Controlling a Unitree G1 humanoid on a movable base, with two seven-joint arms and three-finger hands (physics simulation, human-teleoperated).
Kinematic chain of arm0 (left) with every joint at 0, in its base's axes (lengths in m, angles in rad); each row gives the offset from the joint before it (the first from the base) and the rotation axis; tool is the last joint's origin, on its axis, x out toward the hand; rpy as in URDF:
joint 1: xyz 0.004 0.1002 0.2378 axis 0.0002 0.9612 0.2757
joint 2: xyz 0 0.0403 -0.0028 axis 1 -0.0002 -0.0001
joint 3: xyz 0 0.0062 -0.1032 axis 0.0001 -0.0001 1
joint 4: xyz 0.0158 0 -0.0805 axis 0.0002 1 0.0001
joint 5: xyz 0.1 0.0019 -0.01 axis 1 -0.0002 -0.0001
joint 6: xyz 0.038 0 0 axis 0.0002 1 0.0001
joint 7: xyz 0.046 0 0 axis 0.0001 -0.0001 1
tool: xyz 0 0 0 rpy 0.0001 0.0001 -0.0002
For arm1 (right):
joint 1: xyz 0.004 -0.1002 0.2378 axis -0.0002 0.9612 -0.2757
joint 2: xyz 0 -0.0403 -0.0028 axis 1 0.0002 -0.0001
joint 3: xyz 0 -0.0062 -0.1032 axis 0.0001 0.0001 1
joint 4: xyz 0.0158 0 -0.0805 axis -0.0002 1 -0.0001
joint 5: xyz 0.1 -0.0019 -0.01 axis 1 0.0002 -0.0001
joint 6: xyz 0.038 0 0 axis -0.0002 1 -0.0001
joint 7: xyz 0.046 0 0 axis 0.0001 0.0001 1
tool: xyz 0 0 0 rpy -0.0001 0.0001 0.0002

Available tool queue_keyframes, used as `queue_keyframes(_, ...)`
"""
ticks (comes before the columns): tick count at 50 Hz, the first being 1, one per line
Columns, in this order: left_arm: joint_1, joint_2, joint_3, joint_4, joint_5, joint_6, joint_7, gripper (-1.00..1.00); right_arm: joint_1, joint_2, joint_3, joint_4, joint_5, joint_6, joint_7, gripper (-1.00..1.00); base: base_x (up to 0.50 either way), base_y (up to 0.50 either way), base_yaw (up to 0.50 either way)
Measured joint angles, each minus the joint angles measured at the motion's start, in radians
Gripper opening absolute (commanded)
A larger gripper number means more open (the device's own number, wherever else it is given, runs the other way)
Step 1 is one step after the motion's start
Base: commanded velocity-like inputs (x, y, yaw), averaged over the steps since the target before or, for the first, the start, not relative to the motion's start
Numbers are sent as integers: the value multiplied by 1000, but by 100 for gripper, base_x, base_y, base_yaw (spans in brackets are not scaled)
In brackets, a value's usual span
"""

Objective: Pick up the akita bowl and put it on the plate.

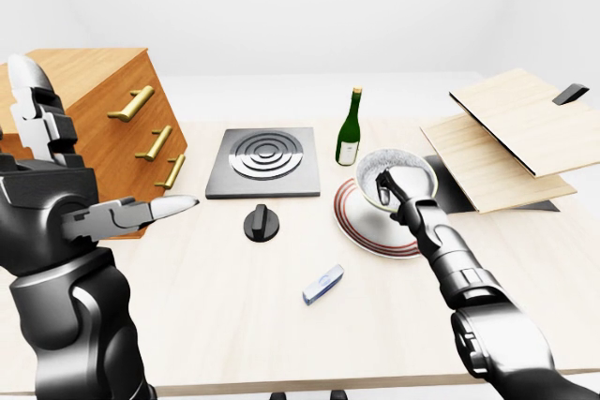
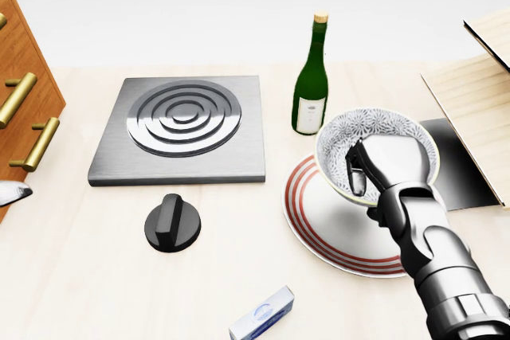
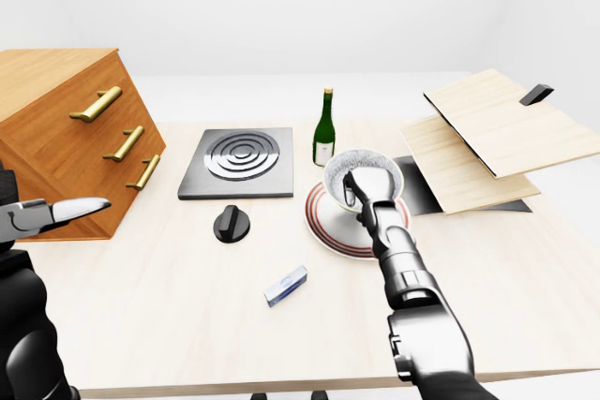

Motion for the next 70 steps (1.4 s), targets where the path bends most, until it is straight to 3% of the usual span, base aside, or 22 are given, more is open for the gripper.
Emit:
queue_keyframes(42,-4,-4,0,-5,-5,0,1,100,-27,4,30,145,-2,-12,-105,-100,0,0,0)
queue_keyframes(44,-4,-3,0,-7,-6,0,2,100,-27,5,31,151,-4,-12,-111,-66,0,0,0)
queue_keyframes(45,-4,-3,0,-7,-7,0,3,100,-27,6,31,154,-6,-12,-114,85,0,0,0)
queue_keyframes(46,-4,-3,0,-7,-6,0,3,100,-27,6,32,157,-8,-12,-117,-22,0,0,0)
queue_keyframes(47,-4,-3,-1,-7,-6,0,4,100,-27,6,32,160,-9,-12,-120,-24,0,0,0)
queue_keyframes(48,-3,-3,-2,-8,-6,0,4,100,-26,6,31,162,-11,-12,-123,55,0,0,0)
queue_keyframes(49,-3,-3,-2,-9,-6,0,4,100,-26,6,31,165,-12,-12,-125,100,0,0,0)
queue_keyframes(63,-4,-3,-4,-8,-3,0,4,100,-4,5,31,125,-21,-11,-110,100,0,0,0)
queue_keyframes(70,-3,-4,-3,-9,-4,0,4,100,49,1,12,-61,-32,5,7,100,0,0,0)
